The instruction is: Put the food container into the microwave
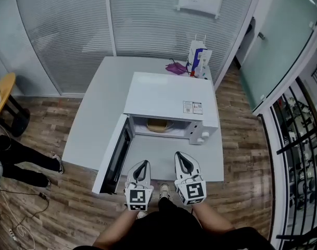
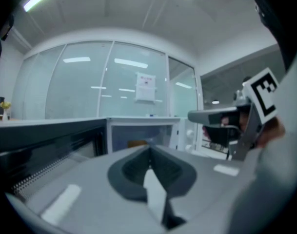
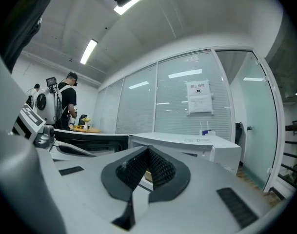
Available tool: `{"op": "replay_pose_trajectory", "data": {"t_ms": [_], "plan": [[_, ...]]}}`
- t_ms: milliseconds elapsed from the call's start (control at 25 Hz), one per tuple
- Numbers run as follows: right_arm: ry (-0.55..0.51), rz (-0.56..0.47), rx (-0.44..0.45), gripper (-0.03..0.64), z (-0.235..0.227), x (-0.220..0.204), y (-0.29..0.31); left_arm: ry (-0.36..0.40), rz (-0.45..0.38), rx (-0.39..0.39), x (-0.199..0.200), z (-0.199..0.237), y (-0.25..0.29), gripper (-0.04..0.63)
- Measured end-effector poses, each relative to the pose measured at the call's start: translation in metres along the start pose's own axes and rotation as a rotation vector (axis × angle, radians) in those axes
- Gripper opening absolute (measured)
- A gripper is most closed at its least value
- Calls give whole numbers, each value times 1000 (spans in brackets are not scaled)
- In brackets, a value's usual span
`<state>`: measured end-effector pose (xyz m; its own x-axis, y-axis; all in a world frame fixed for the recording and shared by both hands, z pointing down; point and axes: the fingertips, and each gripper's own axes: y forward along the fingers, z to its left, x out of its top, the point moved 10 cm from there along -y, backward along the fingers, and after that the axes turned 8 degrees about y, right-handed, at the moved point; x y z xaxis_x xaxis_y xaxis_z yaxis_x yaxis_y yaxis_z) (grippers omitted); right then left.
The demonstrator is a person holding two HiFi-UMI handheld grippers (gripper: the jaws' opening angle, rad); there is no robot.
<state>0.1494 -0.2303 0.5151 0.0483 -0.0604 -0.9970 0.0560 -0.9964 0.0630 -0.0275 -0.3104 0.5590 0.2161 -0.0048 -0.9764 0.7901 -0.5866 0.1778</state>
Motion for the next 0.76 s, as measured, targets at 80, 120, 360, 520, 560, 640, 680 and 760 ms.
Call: {"op": "replay_pose_trajectory", "data": {"t_ms": [80,120,360,520,560,640,680,760], "plan": [[-8,-12,4,5,4,5,-2,0,-4,-4,1,0,-3,5],[-13,-16,5,5,6,7,-3,-1,-7,-6,1,0,-5,5],[-35,-32,-5,5,14,13,-9,4,-19,0,5,3,-10,6],[-34,-39,-12,5,13,14,-10,2,-9,5,6,4,-9,6],[-33,-40,-11,5,12,14,-9,1,-9,5,6,3,-9,6],[-31,-39,-5,5,11,14,-9,1,-8,5,6,2,-6,5],[-31,-39,-2,5,10,13,-9,1,-7,4,6,2,-5,5],[-29,-39,2,5,7,13,-8,-1,-7,2,6,0,-2,6]]}}
